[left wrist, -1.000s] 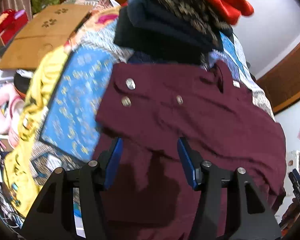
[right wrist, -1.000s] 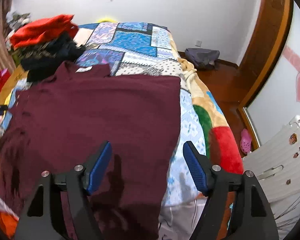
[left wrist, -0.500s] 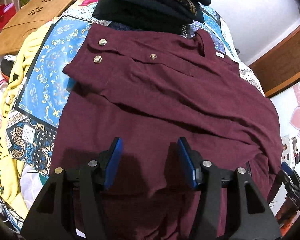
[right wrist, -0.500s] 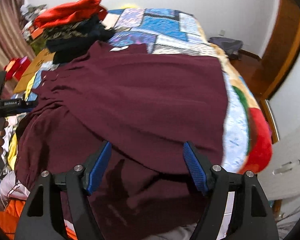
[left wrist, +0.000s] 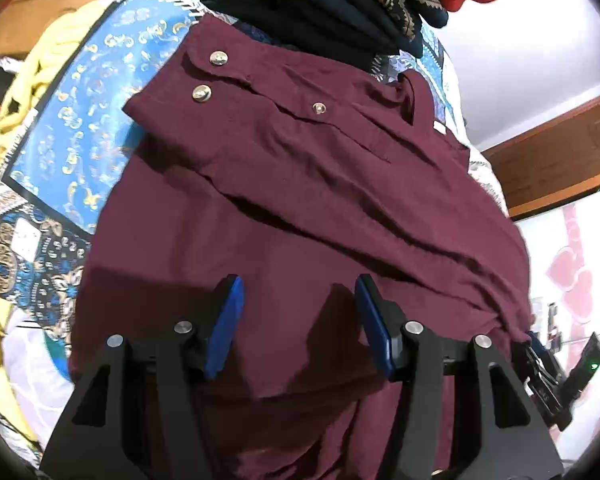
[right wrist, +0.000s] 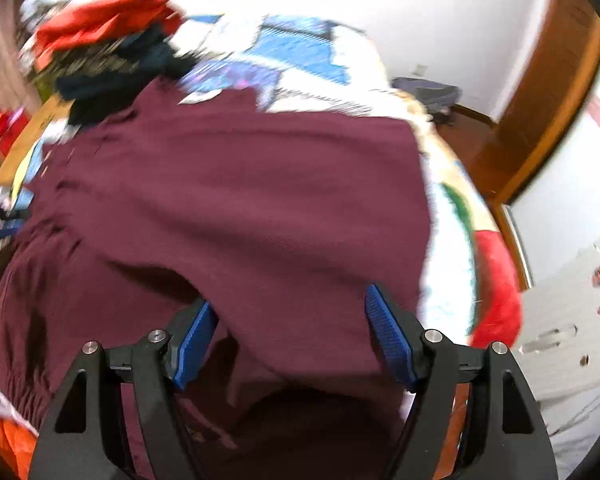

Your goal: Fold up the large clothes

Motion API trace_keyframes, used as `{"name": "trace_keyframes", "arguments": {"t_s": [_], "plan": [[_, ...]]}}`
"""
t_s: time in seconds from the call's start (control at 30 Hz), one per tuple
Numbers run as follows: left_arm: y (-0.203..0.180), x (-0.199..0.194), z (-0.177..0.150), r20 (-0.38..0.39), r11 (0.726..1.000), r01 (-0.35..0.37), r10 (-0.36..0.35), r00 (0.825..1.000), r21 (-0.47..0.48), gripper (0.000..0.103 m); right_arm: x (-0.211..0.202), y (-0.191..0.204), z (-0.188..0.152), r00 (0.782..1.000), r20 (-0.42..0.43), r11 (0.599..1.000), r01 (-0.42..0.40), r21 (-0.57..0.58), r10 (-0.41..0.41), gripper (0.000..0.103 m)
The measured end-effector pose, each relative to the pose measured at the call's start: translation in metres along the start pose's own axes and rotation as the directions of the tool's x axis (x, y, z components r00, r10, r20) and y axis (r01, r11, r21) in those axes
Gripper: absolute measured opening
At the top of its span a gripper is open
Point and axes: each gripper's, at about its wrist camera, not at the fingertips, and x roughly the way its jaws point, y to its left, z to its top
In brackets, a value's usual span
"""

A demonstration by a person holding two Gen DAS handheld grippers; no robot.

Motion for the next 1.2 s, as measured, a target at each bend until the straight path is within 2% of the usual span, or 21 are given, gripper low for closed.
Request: {"name": "trace_keyframes", "arguments": {"t_s": [0.07, 0.2, 0.4, 0.53, 0.7, 0.77, 0.8, 0.83, 0.87, 1.0, 1.1, 1.2], "plan": [[0.003, 0.003, 0.004, -0.007, 0.998, 0.046, -0.046, 0.999, -0.04, 0.056, -0.003, -0.018, 0.004, 0.999, 0.017, 0.998, 0.027, 0.052, -0.028, 0.07], [0.008, 0.012, 0.01, -0.021, 0.988, 0.122, -0.124, 0.992, -0.095, 0.056, -0.002, -0.047, 0.009, 1.0, 0.028, 0.988, 0.009, 0.153, -0.013, 0.07], [0.016, 0.02, 0.017, 0.001, 0.972, 0.153, -0.156, 0.988, -0.176, 0.056, -0.007, -0.049, 0.016, 0.992, 0.088, 0.985, 0.08, 0.154, -0.094, 0.07], [0.012, 0.018, 0.02, 0.036, 0.987, 0.06, -0.056, 0.998, -0.148, 0.056, -0.003, -0.059, 0.024, 0.983, 0.099, 0.976, 0.134, 0.17, -0.152, 0.071], [0.01, 0.018, 0.025, 0.084, 0.995, -0.024, 0.032, 0.996, -0.097, 0.054, 0.005, -0.069, 0.017, 0.997, 0.049, 0.981, 0.051, 0.189, -0.062, 0.073], [0.01, 0.022, 0.028, 0.09, 0.995, -0.052, 0.06, 0.994, -0.09, 0.038, 0.008, -0.07, 0.012, 0.999, 0.012, 0.983, 0.028, 0.183, -0.031, 0.073], [0.011, 0.023, 0.029, 0.098, 0.994, -0.068, 0.076, 0.992, -0.084, 0.023, 0.01, -0.07, 0.009, 1.0, -0.01, 0.983, 0.015, 0.185, -0.014, 0.073], [0.01, 0.025, 0.03, 0.106, 0.993, -0.088, 0.095, 0.99, -0.075, 0.014, 0.011, -0.07, 0.006, 1.0, -0.027, 0.983, 0.004, 0.185, 0.001, 0.073], [0.009, 0.024, 0.03, 0.121, 0.992, -0.112, 0.118, 0.986, -0.058, 0.013, 0.011, -0.069, 0.003, 0.999, -0.04, 0.983, -0.008, 0.181, 0.015, 0.073], [0.004, 0.005, 0.026, 0.186, 0.989, -0.143, 0.146, 0.972, -0.028, 0.012, -0.007, -0.061, 0.003, 0.999, 0.015, 0.993, -0.031, 0.113, 0.03, 0.073], [-0.005, -0.023, 0.023, 0.267, 0.986, -0.167, 0.158, 0.951, 0.014, 0.011, -0.021, -0.051, 0.016, 0.995, 0.051, 0.994, -0.085, 0.063, 0.082, 0.074], [-0.018, -0.046, 0.021, 0.328, 0.979, -0.196, 0.167, 0.93, 0.058, 0.011, -0.028, -0.048, 0.032, 0.988, 0.092, 0.99, -0.128, 0.063, 0.122, 0.073]]}}
